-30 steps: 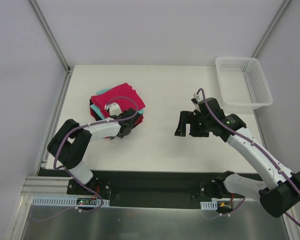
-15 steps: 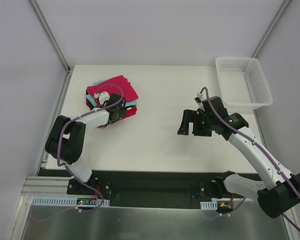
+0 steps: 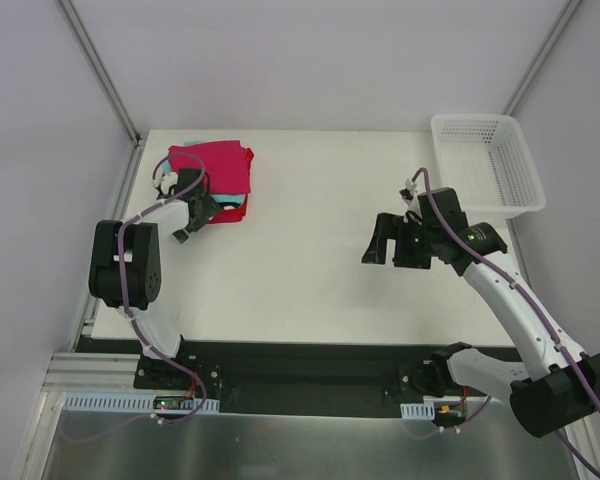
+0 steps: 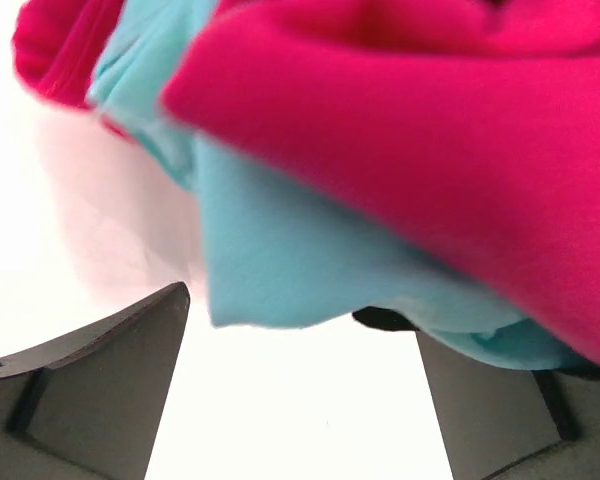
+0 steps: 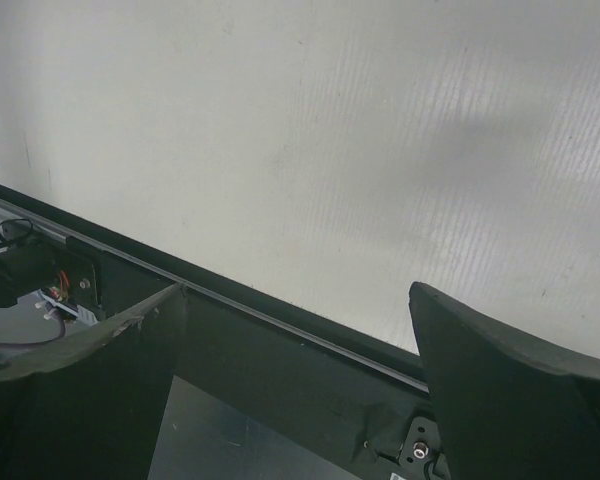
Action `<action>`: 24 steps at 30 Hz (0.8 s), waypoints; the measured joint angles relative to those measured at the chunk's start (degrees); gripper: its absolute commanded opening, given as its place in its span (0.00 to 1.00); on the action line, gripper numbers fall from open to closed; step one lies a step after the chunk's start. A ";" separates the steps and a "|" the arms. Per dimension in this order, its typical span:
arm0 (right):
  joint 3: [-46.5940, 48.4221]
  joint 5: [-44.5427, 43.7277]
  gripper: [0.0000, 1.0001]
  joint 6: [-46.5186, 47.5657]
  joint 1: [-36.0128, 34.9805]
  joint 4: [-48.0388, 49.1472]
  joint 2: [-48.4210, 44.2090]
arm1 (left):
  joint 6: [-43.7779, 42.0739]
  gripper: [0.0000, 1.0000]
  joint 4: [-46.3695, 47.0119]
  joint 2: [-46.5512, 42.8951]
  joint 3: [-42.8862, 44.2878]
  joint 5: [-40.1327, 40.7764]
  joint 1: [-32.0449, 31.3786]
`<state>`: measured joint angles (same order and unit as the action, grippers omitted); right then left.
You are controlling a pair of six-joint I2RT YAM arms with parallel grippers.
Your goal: Fold and stack the t-shirts
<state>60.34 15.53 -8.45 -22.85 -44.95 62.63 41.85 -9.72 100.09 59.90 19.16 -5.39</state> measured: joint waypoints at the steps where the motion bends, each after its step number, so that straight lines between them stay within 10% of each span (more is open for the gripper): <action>1: 0.28 0.24 0.96 0.13 0.13 -0.13 0.00 | -0.17 0.93 0.02 0.63 0.55 -0.66 1.25; 13: 1.77 2.16 0.96 1.01 1.03 -0.85 0.00 | -0.79 0.94 -0.44 3.10 6.27 -5.53 9.92; 24: 1.77 3.41 0.96 0.98 0.87 -0.70 0.02 | -1.46 0.99 -1.73 -6.80 2.36 -9.33 4.33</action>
<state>62.11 18.94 -7.46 -21.98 -45.65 62.65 40.38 -11.44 93.30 62.26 9.82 -1.06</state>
